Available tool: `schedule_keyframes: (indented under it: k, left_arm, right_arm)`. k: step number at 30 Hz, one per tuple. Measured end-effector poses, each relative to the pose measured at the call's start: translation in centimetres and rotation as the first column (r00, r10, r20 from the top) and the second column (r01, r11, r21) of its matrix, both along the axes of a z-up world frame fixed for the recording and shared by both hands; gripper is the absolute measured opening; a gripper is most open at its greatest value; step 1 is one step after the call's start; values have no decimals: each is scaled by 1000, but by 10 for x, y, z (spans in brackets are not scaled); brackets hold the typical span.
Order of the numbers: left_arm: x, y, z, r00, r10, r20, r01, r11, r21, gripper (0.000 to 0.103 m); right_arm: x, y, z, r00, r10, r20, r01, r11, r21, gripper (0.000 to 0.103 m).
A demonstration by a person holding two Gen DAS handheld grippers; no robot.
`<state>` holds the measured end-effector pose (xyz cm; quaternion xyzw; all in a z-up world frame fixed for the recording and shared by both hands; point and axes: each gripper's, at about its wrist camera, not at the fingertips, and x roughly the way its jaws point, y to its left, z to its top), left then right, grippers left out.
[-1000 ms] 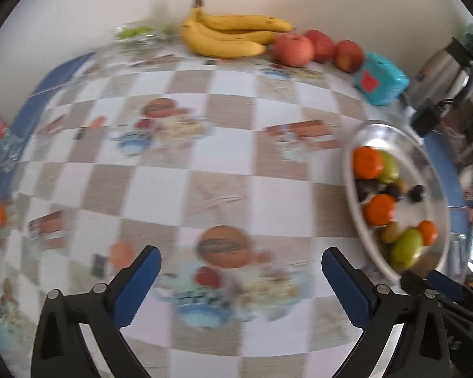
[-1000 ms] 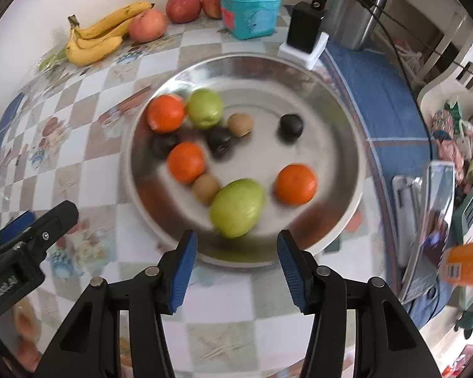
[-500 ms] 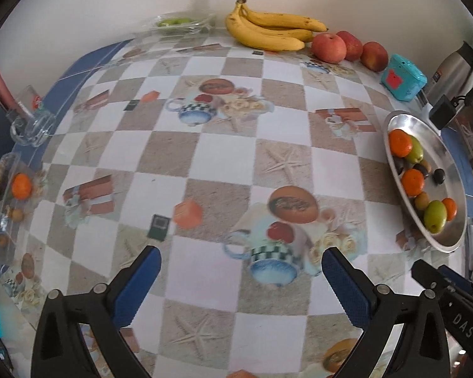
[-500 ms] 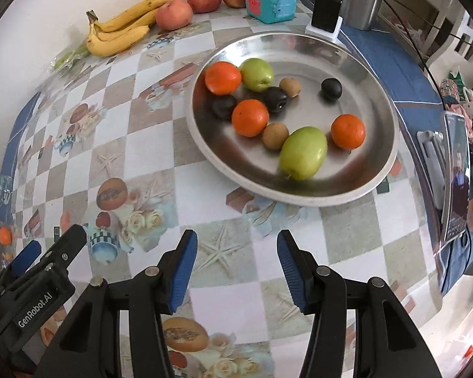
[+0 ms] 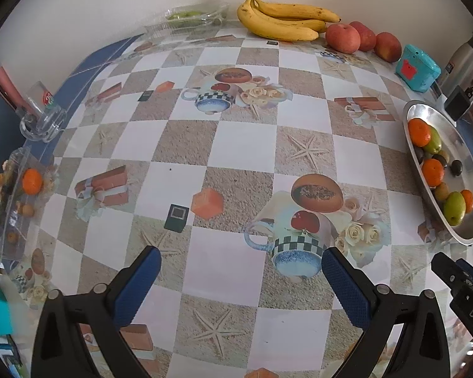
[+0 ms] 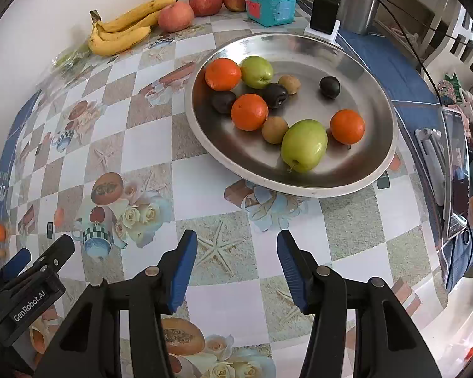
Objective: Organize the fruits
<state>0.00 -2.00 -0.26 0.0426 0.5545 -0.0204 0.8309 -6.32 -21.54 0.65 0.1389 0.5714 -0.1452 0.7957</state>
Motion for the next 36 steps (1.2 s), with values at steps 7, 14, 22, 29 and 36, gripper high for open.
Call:
schedule_keyframes:
  k: [7, 14, 22, 29, 36]
  left_arm:
    - [1, -4, 2, 1000, -15, 8, 15, 1000, 10, 103]
    - [2, -5, 4, 1000, -17, 11, 17, 1000, 10, 103]
    - [2, -6, 4, 1000, -19, 10, 19, 1000, 11, 103]
    - [2, -8, 4, 1000, -25, 11, 25, 999, 19, 103]
    - [2, -7, 4, 1000, -23, 9, 23, 999, 24, 103]
  right_arm:
    - [-1, -2, 1, 1000, -5, 12, 5, 1000, 2, 54]
    - [-1, -5, -3, 1000, -16, 2, 16, 1000, 5, 54]
    - [-1, -7, -4, 1000, -25, 0, 25, 1000, 9, 54]
    - [-1, -7, -4, 1000, -21, 4, 21, 1000, 9, 54]
    - [0, -6, -4, 1000, -17, 1, 17, 1000, 4, 54]
